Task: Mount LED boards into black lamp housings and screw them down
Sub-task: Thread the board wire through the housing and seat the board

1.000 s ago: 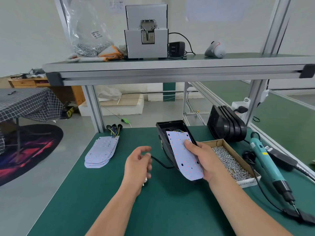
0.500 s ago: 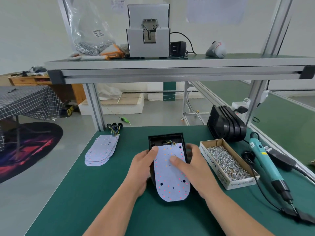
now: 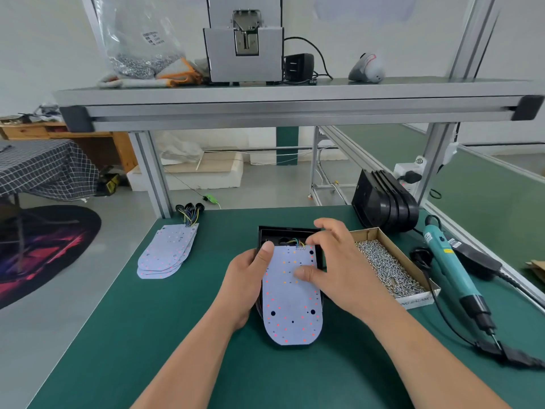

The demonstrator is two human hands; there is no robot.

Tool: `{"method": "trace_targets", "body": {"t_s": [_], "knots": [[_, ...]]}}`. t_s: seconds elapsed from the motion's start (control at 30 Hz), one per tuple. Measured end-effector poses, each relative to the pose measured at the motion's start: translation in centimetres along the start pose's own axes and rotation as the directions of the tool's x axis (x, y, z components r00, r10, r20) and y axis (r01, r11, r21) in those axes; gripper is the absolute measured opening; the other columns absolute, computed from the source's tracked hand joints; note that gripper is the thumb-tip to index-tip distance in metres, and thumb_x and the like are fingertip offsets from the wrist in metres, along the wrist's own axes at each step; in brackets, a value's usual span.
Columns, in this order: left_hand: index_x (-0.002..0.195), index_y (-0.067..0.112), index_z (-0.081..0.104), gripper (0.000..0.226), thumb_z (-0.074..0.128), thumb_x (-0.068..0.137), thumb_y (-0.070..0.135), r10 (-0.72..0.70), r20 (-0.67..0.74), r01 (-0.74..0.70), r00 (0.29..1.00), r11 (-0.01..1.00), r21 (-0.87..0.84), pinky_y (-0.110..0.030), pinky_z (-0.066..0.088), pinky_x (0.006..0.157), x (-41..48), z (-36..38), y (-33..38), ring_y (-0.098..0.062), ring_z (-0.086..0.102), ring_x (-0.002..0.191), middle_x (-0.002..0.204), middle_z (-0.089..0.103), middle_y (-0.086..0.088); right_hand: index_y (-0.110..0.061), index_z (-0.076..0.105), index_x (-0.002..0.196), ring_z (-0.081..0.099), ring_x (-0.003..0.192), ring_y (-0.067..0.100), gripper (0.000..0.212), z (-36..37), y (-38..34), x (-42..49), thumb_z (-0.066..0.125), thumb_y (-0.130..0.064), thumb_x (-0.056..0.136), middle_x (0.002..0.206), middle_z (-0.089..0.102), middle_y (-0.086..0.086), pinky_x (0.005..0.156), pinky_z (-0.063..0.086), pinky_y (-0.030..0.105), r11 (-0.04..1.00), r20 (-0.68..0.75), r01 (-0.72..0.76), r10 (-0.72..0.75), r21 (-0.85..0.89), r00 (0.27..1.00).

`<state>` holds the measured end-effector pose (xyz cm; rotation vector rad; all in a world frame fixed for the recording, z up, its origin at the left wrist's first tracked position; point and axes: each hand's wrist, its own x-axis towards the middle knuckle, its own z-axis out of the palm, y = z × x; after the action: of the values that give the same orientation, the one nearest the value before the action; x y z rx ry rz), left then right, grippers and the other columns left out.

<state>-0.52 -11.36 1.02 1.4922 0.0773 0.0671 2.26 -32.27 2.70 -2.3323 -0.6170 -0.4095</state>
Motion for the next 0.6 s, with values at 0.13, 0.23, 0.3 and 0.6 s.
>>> {"method": "trace_targets", "body": {"t_s": [0.13, 0.23, 0.3, 0.6], "knots": [[0.086, 0.007, 0.065, 0.073, 0.068, 0.078, 0.079, 0.028, 0.049, -0.029, 0.998, 0.999, 0.021, -0.039, 0.050, 0.073, 0.0, -0.3, -0.1, -0.020, 0.062, 0.077, 0.086, 0.069, -0.004, -0.023, 0.055, 0.118, 0.040, 0.132, -0.002, 0.051, -0.1, -0.2, 0.4, 0.088, -0.036, 0.082, 0.142, 0.036, -0.016, 0.098, 0.037, 0.029, 0.993, -0.072, -0.058, 0.065, 0.098, 0.995], [0.103, -0.011, 0.054, 0.101, 0.072, 0.074, 0.084, 0.035, 0.050, -0.036, 0.998, 0.999, 0.023, -0.044, 0.046, 0.077, -0.1, -0.5, 0.0, -0.023, 0.057, 0.083, 0.091, 0.063, -0.010, -0.021, 0.056, 0.119, 0.044, 0.128, 0.000, 0.052, -0.1, -0.4, 0.9, 0.089, -0.034, 0.081, 0.140, 0.041, -0.015, 0.093, 0.038, 0.029, 0.995, -0.094, -0.055, 0.064, 0.087, 0.994], [0.106, -0.011, 0.055, 0.103, 0.073, 0.073, 0.085, 0.037, 0.051, -0.039, 0.998, 0.999, 0.037, -0.048, 0.049, 0.079, -0.1, -0.5, 0.2, -0.026, 0.059, 0.085, 0.094, 0.065, -0.014, -0.020, 0.057, 0.118, 0.048, 0.128, 0.004, 0.052, -0.1, -0.5, 1.2, 0.090, -0.033, 0.080, 0.141, 0.042, -0.012, 0.095, 0.040, 0.030, 0.995, -0.084, -0.058, 0.065, 0.082, 0.994], [0.094, 0.021, 0.078, 0.044, 0.079, 0.082, 0.063, 0.047, 0.068, -0.053, 0.997, 0.995, 0.086, -0.055, 0.060, 0.093, 0.1, -0.2, -0.3, -0.023, 0.076, 0.093, 0.107, 0.080, -0.013, -0.028, 0.054, 0.110, 0.050, 0.114, 0.006, 0.047, -0.3, -0.4, 1.5, 0.088, -0.035, 0.080, 0.126, 0.050, -0.015, 0.088, 0.044, 0.033, 0.995, -0.127, -0.063, 0.073, 0.078, 0.989]]}}
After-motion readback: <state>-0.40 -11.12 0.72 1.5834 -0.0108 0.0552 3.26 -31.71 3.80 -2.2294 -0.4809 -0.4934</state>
